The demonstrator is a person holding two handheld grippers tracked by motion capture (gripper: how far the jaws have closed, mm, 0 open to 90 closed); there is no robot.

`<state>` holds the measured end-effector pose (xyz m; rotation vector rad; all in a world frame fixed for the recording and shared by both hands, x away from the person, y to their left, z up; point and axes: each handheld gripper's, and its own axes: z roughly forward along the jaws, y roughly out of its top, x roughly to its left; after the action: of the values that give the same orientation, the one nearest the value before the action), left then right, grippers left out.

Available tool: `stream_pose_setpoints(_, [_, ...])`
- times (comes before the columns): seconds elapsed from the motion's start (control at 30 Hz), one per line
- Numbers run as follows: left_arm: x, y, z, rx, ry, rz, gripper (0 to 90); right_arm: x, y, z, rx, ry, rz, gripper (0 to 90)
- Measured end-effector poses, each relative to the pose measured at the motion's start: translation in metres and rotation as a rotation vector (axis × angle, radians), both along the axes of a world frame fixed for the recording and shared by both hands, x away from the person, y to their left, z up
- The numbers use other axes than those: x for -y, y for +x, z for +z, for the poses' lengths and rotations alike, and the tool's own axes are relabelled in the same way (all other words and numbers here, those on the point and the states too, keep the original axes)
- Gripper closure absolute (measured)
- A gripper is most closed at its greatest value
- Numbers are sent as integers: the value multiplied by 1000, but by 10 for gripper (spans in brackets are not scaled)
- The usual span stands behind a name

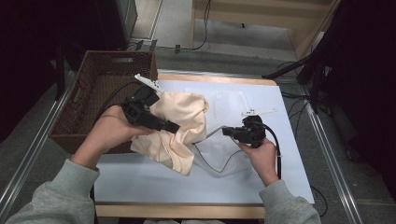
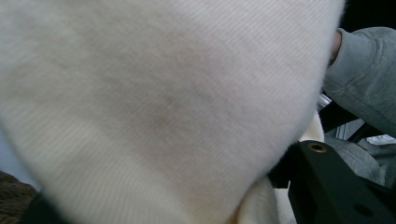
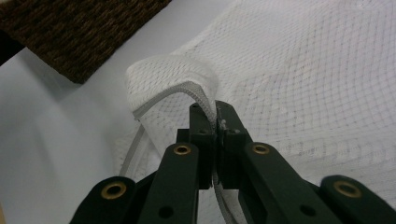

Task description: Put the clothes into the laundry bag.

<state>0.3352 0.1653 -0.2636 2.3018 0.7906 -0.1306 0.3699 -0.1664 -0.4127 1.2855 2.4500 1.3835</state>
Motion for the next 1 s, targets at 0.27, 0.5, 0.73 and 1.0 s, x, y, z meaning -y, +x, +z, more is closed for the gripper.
stream_pose_setpoints(0.27, [9,-10,-21,9,-1,-15,604,0,0,1,2,-6,0,879])
stream_pose_setpoints(0.5, [14,-17,-34,39,9,-12,603,-1,0,1,0,-12,0,879])
stream_pose_setpoints(0.73, [24,-29,-41,64,-14,-17,603,-2,0,1,1,-12,-6,880])
stream_pose_setpoints(1.0, [39,-36,-59,73,-15,-37,604,-4,-1,2,4,-18,-4,880])
